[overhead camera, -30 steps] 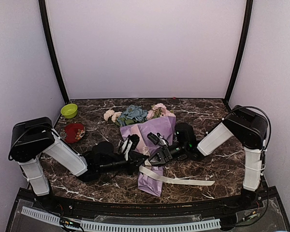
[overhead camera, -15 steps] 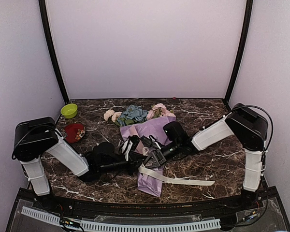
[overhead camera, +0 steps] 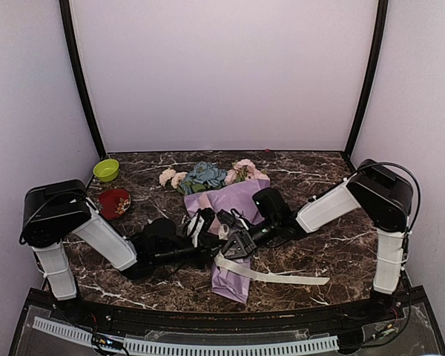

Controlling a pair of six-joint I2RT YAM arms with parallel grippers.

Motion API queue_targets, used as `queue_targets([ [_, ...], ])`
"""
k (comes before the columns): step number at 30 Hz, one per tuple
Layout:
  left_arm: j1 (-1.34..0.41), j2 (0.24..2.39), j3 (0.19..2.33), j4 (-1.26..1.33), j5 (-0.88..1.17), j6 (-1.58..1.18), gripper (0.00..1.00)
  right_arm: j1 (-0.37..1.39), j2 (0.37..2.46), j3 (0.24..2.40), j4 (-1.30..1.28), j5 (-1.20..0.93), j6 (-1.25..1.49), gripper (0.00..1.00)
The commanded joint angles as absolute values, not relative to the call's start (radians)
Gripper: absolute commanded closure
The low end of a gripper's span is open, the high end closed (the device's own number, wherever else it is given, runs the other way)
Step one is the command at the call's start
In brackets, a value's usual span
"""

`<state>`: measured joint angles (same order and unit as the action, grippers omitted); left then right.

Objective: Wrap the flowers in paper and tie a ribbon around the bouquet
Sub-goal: Cross the half-tied ribbon over the folded bouquet.

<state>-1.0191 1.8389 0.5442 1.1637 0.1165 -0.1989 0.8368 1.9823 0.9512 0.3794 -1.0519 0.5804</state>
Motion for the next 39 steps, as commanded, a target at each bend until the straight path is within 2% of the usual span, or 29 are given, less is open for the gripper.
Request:
queue_targets([
  [1,-1.015,1.797,0.554,1.092,0.059,-0.181,0.76,0.826,1.937,0.907,0.476,-1.054,0.614,0.80],
  [5,-0.994,1.760,0.526,1.086,0.059,-0.218,0.57,0.824,1.932,0.904,0.497,-1.063,0.624,0.79],
  [8,-0.987,1.709,0.518,1.070,0.068,-0.210,0.46,0.824,1.937,0.908,0.505,-1.068,0.627,0.79],
  [18,-0.962,1.570,0.491,0.911,0.091,-0.130,0.20,0.823,1.951,0.905,0.523,-1.100,0.635,0.78],
  [20,-0.945,1.535,0.487,0.867,0.121,-0.111,0.17,0.822,1.949,0.898,0.528,-1.094,0.635,0.78],
  [26,-0.940,1.351,0.505,0.596,0.208,0.020,0.19,0.823,1.956,0.903,0.526,-1.094,0.632,0.78],
  [30,-0.940,1.252,0.526,0.358,0.250,0.079,0.35,0.822,1.971,0.929,0.459,-1.096,0.583,0.78],
  [34,-0.946,1.172,0.527,0.173,0.340,0.129,0.42,0.823,1.968,0.953,0.382,-1.093,0.525,0.78],
  [39,-1.045,1.069,0.431,0.226,0.226,0.293,0.51,0.823,1.971,0.973,0.322,-1.093,0.491,0.79],
])
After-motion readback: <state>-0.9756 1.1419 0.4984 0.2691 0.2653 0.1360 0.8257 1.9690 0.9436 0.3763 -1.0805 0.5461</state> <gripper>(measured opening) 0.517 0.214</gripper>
